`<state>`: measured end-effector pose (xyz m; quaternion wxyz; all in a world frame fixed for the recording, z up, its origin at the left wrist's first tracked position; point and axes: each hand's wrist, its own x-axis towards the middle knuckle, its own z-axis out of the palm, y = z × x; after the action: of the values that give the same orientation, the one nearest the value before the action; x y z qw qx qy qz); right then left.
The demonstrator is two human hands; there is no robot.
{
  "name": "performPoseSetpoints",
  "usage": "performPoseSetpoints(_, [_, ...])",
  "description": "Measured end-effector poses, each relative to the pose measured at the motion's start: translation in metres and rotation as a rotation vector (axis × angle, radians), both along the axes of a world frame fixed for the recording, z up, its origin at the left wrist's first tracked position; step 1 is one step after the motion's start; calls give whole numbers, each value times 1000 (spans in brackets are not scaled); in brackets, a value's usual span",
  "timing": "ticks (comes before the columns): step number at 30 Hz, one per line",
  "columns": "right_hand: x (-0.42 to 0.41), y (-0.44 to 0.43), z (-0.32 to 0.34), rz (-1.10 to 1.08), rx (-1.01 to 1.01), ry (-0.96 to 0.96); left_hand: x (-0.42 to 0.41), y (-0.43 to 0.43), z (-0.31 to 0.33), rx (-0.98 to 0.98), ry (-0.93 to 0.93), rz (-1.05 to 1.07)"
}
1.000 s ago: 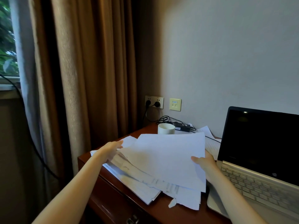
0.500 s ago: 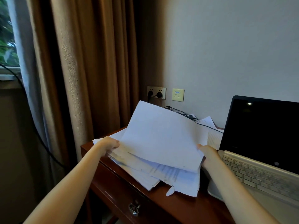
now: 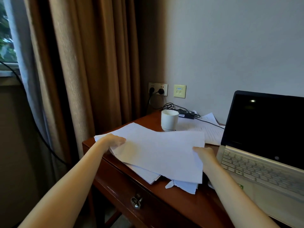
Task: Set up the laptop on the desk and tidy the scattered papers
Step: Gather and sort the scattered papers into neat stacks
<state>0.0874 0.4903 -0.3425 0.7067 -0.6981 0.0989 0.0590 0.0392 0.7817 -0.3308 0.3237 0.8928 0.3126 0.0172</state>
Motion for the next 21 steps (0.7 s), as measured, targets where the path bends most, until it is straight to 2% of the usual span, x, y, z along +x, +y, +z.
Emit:
performPoseSetpoints(5, [-3, 7, -2, -15, 82, -88, 6, 11, 11, 4, -166, 20])
performPoseSetpoints(8, [-11, 19, -1, 80, 164, -63, 8, 22, 21, 153, -238, 42])
performPoseSetpoints(11, [-17, 28, -1, 228, 63, -46, 8, 25, 24, 333, -267, 93])
performPoseSetpoints(16, [-18, 34, -3, 287, -186, -103, 10, 22, 6, 631, -82, 50])
performPoseSetpoints(19, [-19, 36, -3, 259, -195, -117, 9, 25, -13, 772, 93, 69])
performPoseSetpoints(21, [-20, 37, -3, 273, -131, -86, 9, 24, -20, 771, 111, 68])
